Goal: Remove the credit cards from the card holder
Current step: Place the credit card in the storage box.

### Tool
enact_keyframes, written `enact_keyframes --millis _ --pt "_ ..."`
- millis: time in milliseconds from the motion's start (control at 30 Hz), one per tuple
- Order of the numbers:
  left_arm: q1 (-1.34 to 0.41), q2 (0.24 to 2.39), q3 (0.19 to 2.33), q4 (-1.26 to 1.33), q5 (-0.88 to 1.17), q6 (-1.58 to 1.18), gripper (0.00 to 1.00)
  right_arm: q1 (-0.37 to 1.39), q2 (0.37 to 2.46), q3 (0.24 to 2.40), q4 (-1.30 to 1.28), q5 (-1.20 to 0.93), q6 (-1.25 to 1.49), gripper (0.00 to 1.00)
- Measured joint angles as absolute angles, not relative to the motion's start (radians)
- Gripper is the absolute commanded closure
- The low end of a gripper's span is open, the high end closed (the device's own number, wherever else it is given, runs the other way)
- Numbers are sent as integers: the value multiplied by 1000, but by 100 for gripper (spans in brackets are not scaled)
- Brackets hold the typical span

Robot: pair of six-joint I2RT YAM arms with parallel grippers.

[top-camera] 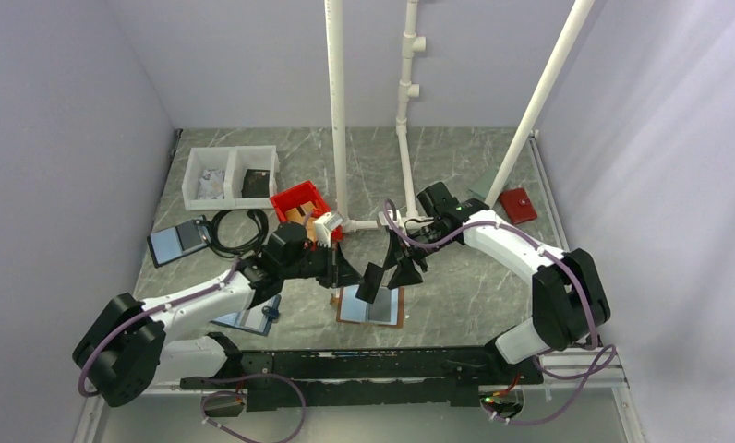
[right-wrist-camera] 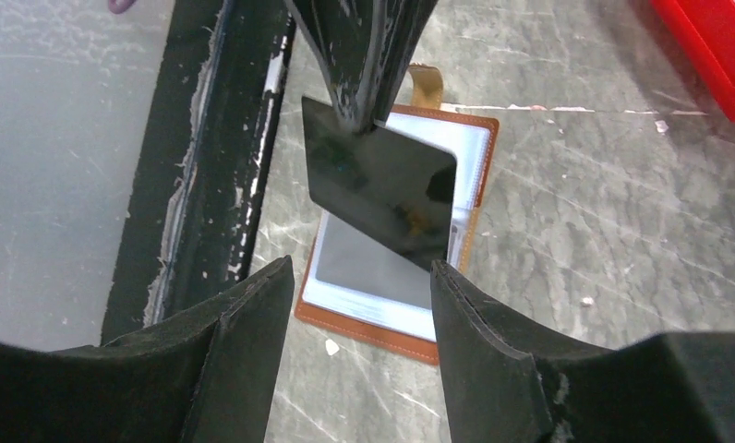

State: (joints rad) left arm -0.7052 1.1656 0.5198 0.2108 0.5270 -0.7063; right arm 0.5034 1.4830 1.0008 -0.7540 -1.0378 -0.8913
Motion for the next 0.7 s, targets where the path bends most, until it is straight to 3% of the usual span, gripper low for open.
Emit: enact_keyframes --millis 700 --pt "-787 1252 572 218 529 -646 100 498 1538 1002 -749 -1066 -821 42"
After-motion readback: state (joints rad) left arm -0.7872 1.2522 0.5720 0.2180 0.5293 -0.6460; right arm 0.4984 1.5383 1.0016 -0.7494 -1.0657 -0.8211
